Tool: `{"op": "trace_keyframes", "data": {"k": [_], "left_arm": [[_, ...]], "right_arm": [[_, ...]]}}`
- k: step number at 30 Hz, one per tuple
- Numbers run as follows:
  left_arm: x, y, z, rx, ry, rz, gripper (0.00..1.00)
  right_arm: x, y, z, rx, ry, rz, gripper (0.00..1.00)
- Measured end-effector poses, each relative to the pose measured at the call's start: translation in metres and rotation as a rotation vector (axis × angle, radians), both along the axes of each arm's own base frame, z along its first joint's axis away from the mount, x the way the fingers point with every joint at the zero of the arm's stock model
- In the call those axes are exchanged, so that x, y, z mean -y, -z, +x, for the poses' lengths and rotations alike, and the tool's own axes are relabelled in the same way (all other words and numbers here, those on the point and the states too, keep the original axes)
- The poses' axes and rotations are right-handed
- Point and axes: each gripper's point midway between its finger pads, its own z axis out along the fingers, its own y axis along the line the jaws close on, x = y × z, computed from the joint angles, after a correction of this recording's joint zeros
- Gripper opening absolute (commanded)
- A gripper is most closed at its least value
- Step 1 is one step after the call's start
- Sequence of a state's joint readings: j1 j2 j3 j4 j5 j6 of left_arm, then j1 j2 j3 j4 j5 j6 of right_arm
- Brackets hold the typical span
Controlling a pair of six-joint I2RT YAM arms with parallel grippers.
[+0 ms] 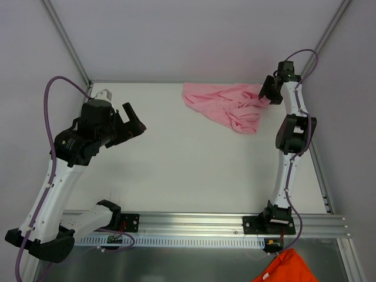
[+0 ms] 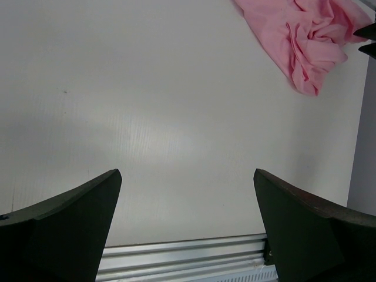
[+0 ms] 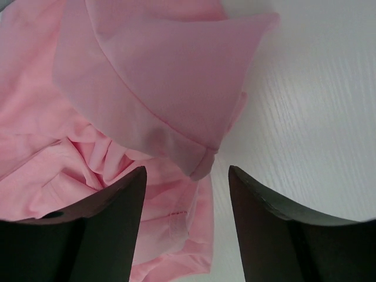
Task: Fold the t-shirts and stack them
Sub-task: Move the tshirt to the center of the board
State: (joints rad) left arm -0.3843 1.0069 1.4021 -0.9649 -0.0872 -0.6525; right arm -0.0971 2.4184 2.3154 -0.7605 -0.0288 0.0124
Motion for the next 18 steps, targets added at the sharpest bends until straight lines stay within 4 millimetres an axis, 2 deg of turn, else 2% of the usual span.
{"op": "trace_keyframes", "data": {"k": [1, 3, 4, 5, 6, 13, 15, 18], "left_arm": [[0.000, 0.000, 0.000, -0.001, 0.000, 0.000, 0.99], [0.000, 0.003, 0.000, -0.005, 0.000, 0.002, 0.99], [0.000, 0.004, 0.000, -0.009, 0.000, 0.003, 0.99], [0.000, 0.006, 0.000, -0.014, -0.001, 0.003, 0.99], [0.000, 0.008, 0.000, -0.019, -0.002, 0.004, 0.99], [0.003, 0.027, 0.000, -0.049, -0.004, -0.003, 0.99], [0.006, 0.033, 0.001, -0.055, 0.005, -0.013, 0.99], [0.012, 0.037, 0.006, -0.046, 0.020, -0.030, 0.99]], "right_arm": [[0.001, 0.001, 0.001, 0.001, 0.000, 0.003, 0.50], [0.000, 0.003, 0.004, 0.009, -0.002, 0.009, 0.37], [0.000, 0.005, 0.005, 0.013, 0.000, 0.015, 0.22], [-0.001, 0.006, 0.006, 0.013, -0.006, 0.016, 0.14], [-0.002, 0.007, 0.006, 0.013, -0.008, 0.022, 0.02], [-0.016, 0.012, 0.001, 0.003, -0.045, 0.080, 0.01], [-0.028, 0.017, -0.014, -0.042, -0.068, 0.102, 0.01], [-0.060, 0.010, -0.046, -0.106, -0.151, 0.111, 0.01]]}}
